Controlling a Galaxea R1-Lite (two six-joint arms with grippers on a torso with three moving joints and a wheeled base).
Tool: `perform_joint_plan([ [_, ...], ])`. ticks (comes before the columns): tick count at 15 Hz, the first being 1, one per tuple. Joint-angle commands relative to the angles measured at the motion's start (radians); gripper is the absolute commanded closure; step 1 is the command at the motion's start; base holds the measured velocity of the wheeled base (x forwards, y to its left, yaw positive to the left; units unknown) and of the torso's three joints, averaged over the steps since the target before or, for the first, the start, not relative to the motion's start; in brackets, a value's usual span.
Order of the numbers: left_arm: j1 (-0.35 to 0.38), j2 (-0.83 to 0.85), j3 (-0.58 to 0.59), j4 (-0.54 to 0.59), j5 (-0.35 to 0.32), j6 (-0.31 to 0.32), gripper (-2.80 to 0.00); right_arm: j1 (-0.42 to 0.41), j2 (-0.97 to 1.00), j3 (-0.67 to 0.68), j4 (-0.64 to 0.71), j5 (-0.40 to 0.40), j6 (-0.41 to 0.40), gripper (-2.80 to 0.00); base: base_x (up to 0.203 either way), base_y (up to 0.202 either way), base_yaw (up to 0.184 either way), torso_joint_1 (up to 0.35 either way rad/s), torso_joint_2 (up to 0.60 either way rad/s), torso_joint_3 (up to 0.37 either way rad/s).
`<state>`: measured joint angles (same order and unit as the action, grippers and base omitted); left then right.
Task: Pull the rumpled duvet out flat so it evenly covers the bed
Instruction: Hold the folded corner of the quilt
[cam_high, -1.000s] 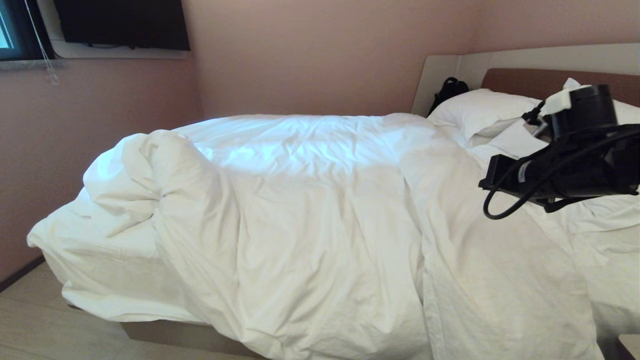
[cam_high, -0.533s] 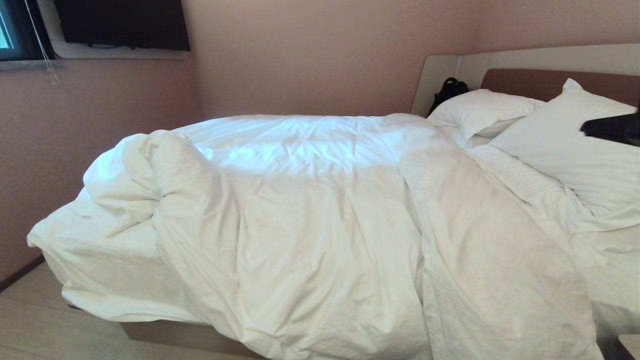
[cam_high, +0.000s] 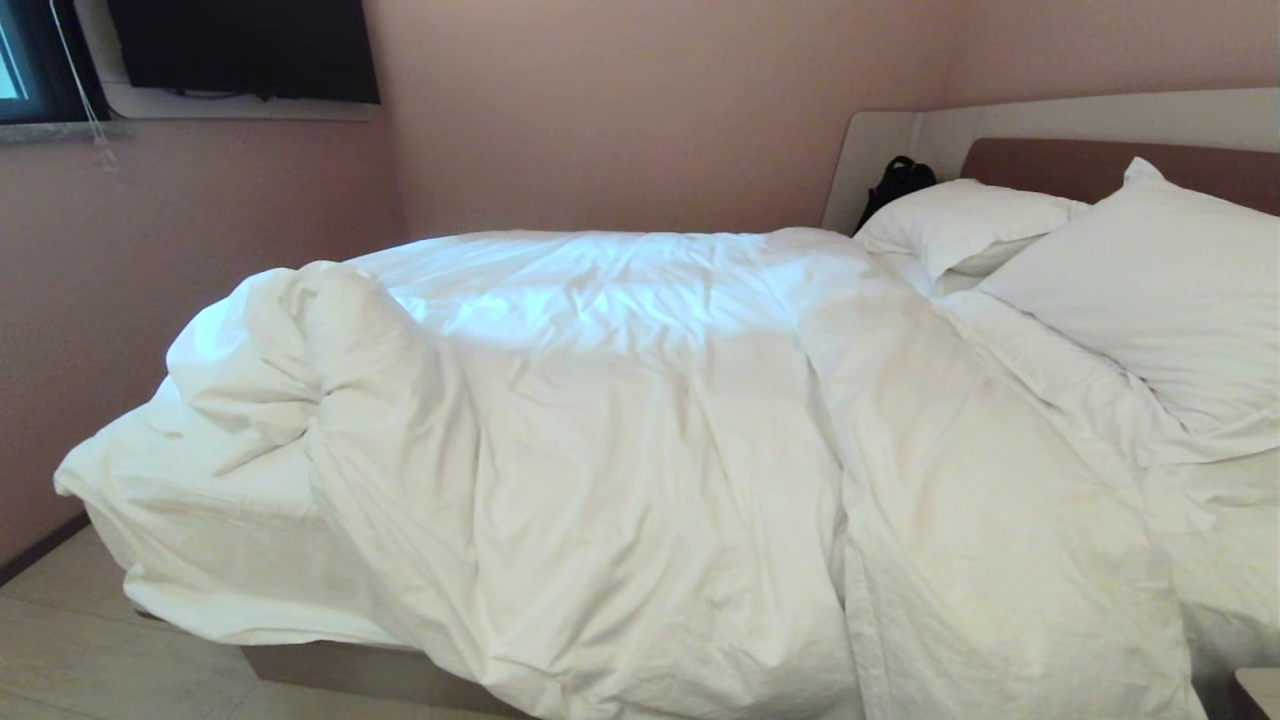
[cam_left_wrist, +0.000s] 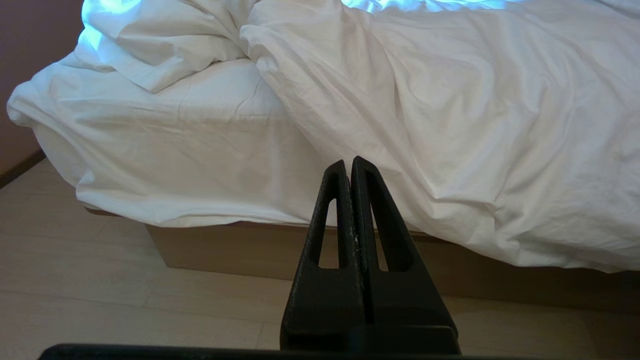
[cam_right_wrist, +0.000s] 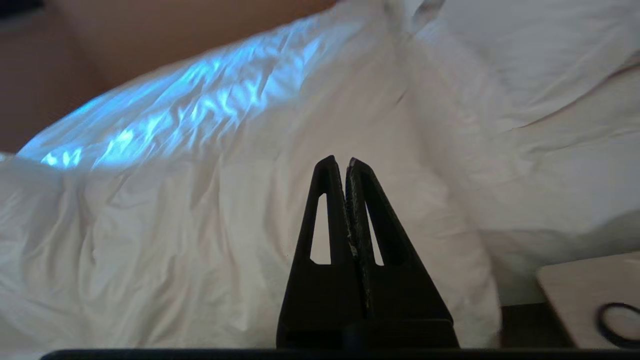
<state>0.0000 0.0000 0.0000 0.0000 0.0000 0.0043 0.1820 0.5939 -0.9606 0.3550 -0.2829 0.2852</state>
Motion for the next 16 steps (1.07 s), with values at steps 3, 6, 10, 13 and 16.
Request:
perform_joint_plan([
  [3, 0.000, 0.001, 0.000, 0.000, 0.000, 0.000, 0.00, -0.044, -0.290, 0.074, 0.014, -0.186, -0.194, 0.00, 0.000, 0.000, 0.000, 0.000, 0.00, 0.000],
  [6, 0.000, 0.000, 0.000, 0.000, 0.000, 0.000, 0.00, -0.054, -0.309, 0.115, 0.008, -0.281, -0.214, 0.00, 0.000, 0.000, 0.000, 0.000, 0.00, 0.000],
  [10, 0.000, 0.000, 0.000, 0.000, 0.000, 0.000, 0.00, -0.193, -0.304, 0.132, 0.010, -0.288, -0.234, 0.00, 0.000, 0.000, 0.000, 0.000, 0.00, 0.000],
  [13, 0.000, 0.000, 0.000, 0.000, 0.000, 0.000, 0.00, -0.256, -0.312, 0.194, 0.008, -0.249, -0.191, 0.00, 0.000, 0.000, 0.000, 0.000, 0.00, 0.000],
  [16, 0.000, 0.000, 0.000, 0.000, 0.000, 0.000, 0.00, -0.282, -0.308, 0.251, 0.032, -0.274, -0.178, 0.00, 0.000, 0.000, 0.000, 0.000, 0.00, 0.000],
])
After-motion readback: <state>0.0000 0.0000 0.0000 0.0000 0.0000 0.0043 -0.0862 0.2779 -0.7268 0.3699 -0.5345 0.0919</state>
